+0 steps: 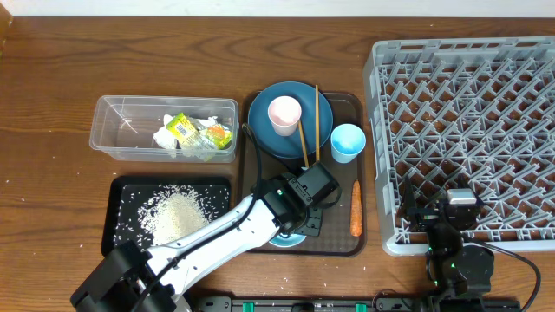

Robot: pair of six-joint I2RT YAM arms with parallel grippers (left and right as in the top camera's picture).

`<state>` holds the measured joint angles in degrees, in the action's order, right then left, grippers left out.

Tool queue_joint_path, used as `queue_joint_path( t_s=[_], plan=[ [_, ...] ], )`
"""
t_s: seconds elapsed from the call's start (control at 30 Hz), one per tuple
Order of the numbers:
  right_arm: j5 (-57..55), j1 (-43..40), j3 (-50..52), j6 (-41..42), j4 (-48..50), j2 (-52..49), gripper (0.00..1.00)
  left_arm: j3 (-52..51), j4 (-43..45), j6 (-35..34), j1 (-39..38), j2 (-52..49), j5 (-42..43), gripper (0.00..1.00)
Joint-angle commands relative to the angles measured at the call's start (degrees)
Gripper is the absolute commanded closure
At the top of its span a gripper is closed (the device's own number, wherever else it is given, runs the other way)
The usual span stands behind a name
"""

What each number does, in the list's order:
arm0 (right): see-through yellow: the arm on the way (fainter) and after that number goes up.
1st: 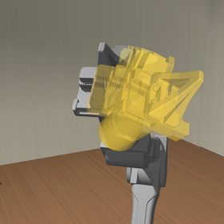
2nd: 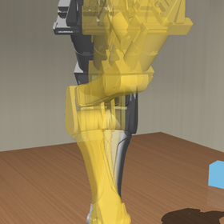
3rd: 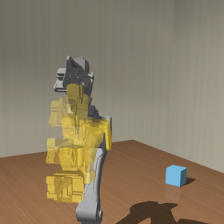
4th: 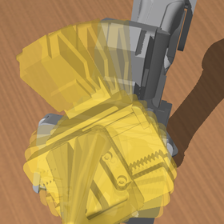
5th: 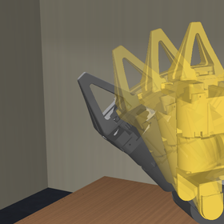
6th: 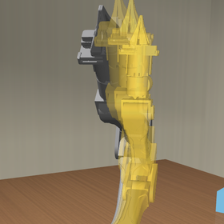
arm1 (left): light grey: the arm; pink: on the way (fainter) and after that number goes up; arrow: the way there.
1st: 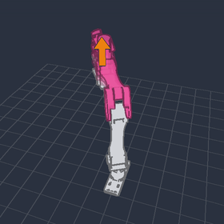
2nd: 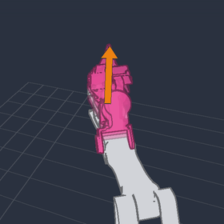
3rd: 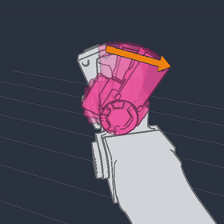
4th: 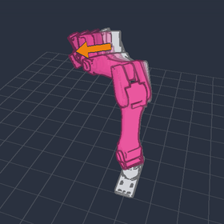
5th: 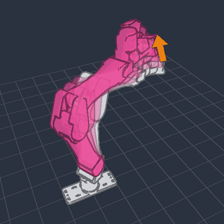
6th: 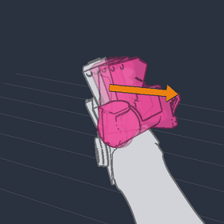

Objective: Sort waste into correct bins and load items into the dishwasher rack
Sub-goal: 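Carry the emptied bowl right and set it on the brown tray, then lower the left gripper onto the carrot and grasp it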

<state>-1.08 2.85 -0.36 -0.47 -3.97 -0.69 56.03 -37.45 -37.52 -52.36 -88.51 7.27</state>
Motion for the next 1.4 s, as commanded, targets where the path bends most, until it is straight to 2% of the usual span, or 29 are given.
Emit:
queue_joint_path(
  t_s=[0.0, 0.3, 0.6, 0.87, 1.13, 1.37],
  plan=[
    [0.02, -0.55, 0.04, -0.24, -0.2, 0.31, 0.01, 1.2, -0.17, -0.7, -0.13, -0.22, -0.61, 0.48],
    [0.02, -0.55, 0.04, -0.24, -0.2, 0.31, 0.01, 1.29, 1.16, -1.92, -2.01, 1.42, 0.13, 0.47],
    [0.02, -0.55, 0.04, -0.24, -0.2, 0.31, 0.01, 1.29, 9.11, -5.03, -7.82, 1.55, -1.18, 0.47],
    [0.02, -0.52, 0.04, -0.24, -0.2, 0.31, 0.01, 1.25, 16.96, -6.78, -13.29, 0.61, -12.07, 0.47],
    [0.02, -0.55, 0.04, -0.24, -0.2, 0.31, 0.01, 1.22, 24.63, -7.61, -13.73, -4.02, -12.9, 0.48],
    [0.02, -0.55, 0.04, -0.24, -0.2, 0.31, 0.01, 1.22, 27.02, -7.58, -13.73, -7.82, -12.92, 0.48]
  ],
)
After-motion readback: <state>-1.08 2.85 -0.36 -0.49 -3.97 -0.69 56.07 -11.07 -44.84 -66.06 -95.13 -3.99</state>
